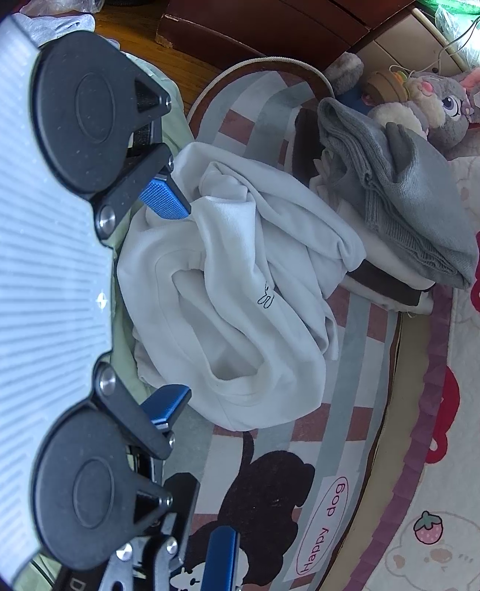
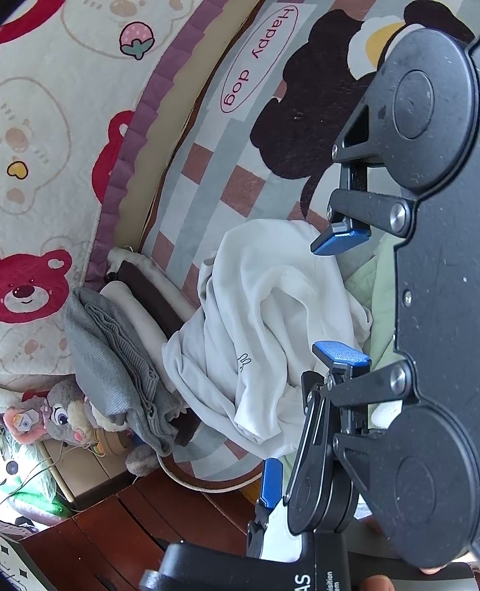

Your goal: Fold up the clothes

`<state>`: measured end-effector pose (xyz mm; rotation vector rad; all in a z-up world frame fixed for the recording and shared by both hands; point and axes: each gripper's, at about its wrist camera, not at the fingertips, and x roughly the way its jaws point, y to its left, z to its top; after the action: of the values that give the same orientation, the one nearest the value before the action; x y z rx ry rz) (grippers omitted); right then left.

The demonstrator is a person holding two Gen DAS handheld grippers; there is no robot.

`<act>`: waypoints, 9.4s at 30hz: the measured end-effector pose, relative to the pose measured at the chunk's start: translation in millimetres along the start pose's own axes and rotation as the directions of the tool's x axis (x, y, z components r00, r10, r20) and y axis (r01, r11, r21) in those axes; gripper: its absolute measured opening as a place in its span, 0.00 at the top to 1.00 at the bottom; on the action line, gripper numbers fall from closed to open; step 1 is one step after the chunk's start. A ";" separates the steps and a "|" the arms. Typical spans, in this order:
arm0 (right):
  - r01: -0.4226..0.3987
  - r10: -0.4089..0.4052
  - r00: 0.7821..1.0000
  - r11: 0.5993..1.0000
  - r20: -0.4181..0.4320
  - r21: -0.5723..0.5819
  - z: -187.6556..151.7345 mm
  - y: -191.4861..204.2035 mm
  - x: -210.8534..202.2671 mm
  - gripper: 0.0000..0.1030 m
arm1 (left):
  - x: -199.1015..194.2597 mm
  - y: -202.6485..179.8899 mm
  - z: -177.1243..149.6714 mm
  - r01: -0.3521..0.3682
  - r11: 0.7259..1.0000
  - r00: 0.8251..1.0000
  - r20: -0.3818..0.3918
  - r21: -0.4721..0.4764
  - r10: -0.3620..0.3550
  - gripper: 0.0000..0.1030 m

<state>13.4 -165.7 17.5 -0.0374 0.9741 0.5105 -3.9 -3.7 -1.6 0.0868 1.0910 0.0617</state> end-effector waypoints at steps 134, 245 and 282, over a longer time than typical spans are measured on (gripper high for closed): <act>0.068 -0.198 0.939 0.910 0.283 0.410 -169.9 -334.0 -17.6 0.46 | 147.6 -30.5 7.8 0.373 0.925 0.916 0.185 -0.072 -0.355 0.30; -0.269 0.097 0.872 0.914 0.479 0.303 -195.8 -237.2 -69.4 0.91 | 72.5 -164.0 -62.0 0.761 0.609 0.603 0.105 0.221 -0.791 0.44; 0.155 -0.258 0.888 0.948 0.381 0.280 -219.7 -274.8 -113.9 0.65 | 22.9 -89.5 -62.8 0.253 0.957 0.860 0.485 -0.140 -0.157 0.99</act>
<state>-91.6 -509.2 -70.4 0.1795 0.5979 0.1833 -48.5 -88.1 -59.7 -0.1908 0.5953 -0.0435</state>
